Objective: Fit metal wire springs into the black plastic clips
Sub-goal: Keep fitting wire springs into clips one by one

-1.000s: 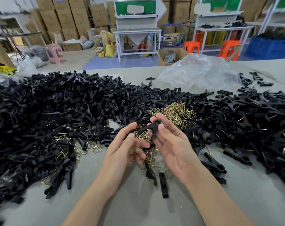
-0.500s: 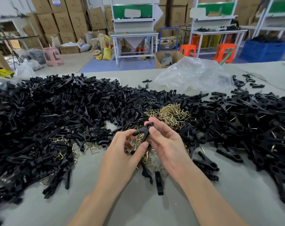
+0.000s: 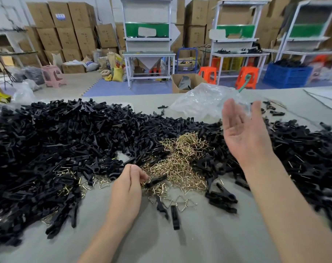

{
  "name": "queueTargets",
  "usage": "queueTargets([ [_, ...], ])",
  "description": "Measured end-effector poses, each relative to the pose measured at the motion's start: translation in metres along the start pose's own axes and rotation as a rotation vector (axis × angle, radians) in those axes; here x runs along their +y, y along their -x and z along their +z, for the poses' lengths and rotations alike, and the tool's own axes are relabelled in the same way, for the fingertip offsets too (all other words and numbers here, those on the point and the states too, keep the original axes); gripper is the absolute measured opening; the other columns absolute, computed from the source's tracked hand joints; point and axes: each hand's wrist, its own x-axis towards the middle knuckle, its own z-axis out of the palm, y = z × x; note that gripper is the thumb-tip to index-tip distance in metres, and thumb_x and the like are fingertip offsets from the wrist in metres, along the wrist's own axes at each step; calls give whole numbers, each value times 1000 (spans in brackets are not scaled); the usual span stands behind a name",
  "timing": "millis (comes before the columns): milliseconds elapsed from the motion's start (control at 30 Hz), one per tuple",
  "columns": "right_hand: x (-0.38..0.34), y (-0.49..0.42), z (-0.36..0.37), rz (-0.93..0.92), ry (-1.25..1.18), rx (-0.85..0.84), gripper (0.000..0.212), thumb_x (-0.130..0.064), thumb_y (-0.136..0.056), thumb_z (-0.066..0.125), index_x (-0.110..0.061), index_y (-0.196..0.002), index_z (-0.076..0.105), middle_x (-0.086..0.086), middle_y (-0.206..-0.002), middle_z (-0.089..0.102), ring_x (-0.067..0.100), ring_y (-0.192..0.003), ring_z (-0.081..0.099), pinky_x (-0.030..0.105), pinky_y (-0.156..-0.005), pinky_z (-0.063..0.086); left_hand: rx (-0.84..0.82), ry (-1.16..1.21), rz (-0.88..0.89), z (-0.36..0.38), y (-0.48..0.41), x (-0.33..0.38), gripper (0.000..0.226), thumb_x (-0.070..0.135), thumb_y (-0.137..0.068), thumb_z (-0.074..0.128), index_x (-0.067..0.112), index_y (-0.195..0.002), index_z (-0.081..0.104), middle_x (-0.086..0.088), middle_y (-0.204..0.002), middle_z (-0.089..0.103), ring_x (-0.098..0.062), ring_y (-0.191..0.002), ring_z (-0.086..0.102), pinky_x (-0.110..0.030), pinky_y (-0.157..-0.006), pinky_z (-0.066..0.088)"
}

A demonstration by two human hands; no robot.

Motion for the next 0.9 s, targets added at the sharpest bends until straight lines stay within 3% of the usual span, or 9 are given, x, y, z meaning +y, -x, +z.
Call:
queueTargets([
  [100, 46, 18, -7, 65, 231, -54, 31, -28, -101, 59, -10, -126, 62, 8, -107, 77, 20, -93, 76, 30, -77, 62, 50, 17, -39, -2, -1, -1, 40, 25, -103, 35, 26, -75, 64, 14, -83, 67, -2, -83, 60, -25, -71, 43],
  [167, 80, 29, -14, 34, 544, -79, 21, -20, -104, 54, -18, -122, 64, 4, -97, 78, 19, -83, 75, 31, -74, 62, 96, 11, -56, -5, -1, -1, 38, 24, -103, 35, 25, -77, 63, 15, -82, 65, -1, -82, 60, -29, -71, 43],
  [267, 118, 41, -35, -109, 1061, -184, 27, -16, -106, 49, -34, -121, 63, -5, -94, 75, 15, -83, 73, 31, -80, 62, 167, -125, -14, -12, -10, -3, 33, 29, -104, 32, 30, -82, 57, 14, -80, 62, -4, -84, 56, -30, -74, 39],
  [367, 134, 43, -55, -130, 1297, -234, 33, -19, -106, 48, -48, -116, 58, -15, -93, 71, 4, -84, 69, 31, -85, 58, 197, -407, 125, -28, -37, -11, 20, 22, -104, 40, 28, -96, 58, 7, -97, 63, -18, -93, 53, -36, -84, 39],
  [400, 136, 42, -58, -129, 1324, -235, 34, -20, -106, 47, -51, -115, 58, -16, -93, 71, 2, -83, 68, 29, -83, 57, 192, -520, 137, -35, -51, -14, 15, 17, -101, 46, 21, -106, 60, -1, -104, 65, -25, -98, 54, -40, -88, 41],
  [500, 136, 38, -63, -122, 1348, -239, 34, -21, -105, 47, -53, -114, 56, -18, -92, 71, 1, -83, 68, 25, -81, 54, 140, -844, 95, -49, -91, -18, 33, 15, -96, 54, 8, -129, 56, -18, -120, 61, -39, -107, 54, -47, -91, 43],
  [633, 137, 36, -65, -126, 1349, -255, 34, -20, -106, 46, -52, -115, 56, -15, -93, 70, 2, -82, 68, 25, -81, 54, -185, -964, -21, -50, -138, -12, 60, 39, -101, 50, 21, -154, 29, -18, -149, 35, -42, -127, 44, -49, -102, 43],
  [767, 138, 34, -67, -142, 1331, -267, 34, -19, -107, 46, -49, -117, 57, -13, -92, 70, 5, -81, 68, 26, -83, 55, -362, -937, -148, -34, -166, -10, 69, 53, -99, 50, 30, -157, 19, -16, -160, 18, -46, -141, 23, -56, -109, 34],
  [900, 137, 33, -68, -145, 1326, -281, 33, -18, -107, 45, -47, -118, 57, -13, -92, 70, 5, -80, 68, 23, -80, 55, -292, -1038, -43, -18, -162, -13, 52, 40, -102, 49, 22, -147, 31, -18, -145, 35, -47, -124, 41, -51, -98, 42],
])
